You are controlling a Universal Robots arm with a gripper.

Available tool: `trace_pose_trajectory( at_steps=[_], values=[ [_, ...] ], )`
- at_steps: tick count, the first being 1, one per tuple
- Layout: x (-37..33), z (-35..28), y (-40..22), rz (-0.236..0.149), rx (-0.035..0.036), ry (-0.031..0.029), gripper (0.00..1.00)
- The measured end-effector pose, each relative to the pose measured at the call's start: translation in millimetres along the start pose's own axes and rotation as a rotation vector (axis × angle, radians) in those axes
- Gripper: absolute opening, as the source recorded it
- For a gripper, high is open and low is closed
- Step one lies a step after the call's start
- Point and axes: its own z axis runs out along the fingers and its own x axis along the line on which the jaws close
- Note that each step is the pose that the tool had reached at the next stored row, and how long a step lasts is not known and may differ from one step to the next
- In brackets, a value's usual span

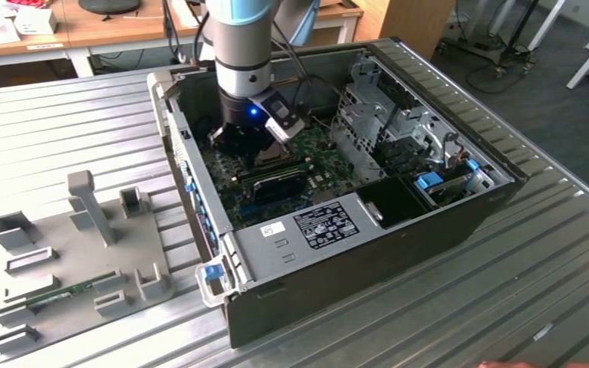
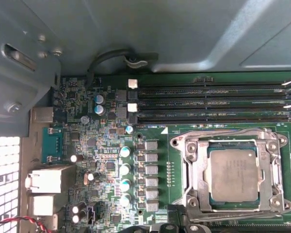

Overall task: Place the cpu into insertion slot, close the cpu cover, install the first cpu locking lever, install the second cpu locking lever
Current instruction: 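Install the second cpu locking lever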

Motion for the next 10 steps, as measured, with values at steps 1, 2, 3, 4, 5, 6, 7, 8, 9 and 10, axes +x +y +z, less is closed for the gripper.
trace_pose_trajectory(
  at_steps=[1, 2, 3, 4, 5, 6, 7, 8, 9, 10],
  values=[
    [-0.1, -1.2, 0.0, 0.0, 0.0, 0.0, 0.1],
    [-0.1, -2.2, 0.1, 0.0, 0.0, 0.0, 0.1],
    [-0.2, -3.5, 0.1, 0.0, 0.0, -0.0001, 0.1],
    [-0.3, -4.9, 0.2, 0.0, -0.0001, 0.0, 0.1],
    [-0.4, -6.3, 0.2, 0.0, 0.0, 0.0, 0.1],
    [-0.5, -7.6, 0.3, 0.0, 0.0, 0.0, 0.1],
    [-0.6, -9.1, 0.3, 0.0, 0.0001, 0.0, 0.1],
    [-0.6, -10.1, 0.3, 0.0, 0.0, 0.0, 0.1],
    [-0.7, -10.4, 0.4, 0.0, -0.0001, -0.0001, 0.1],
    [-0.7, -10.3, 0.4, 0.0, -0.0002, -0.0001, 0.1]
  ],
)
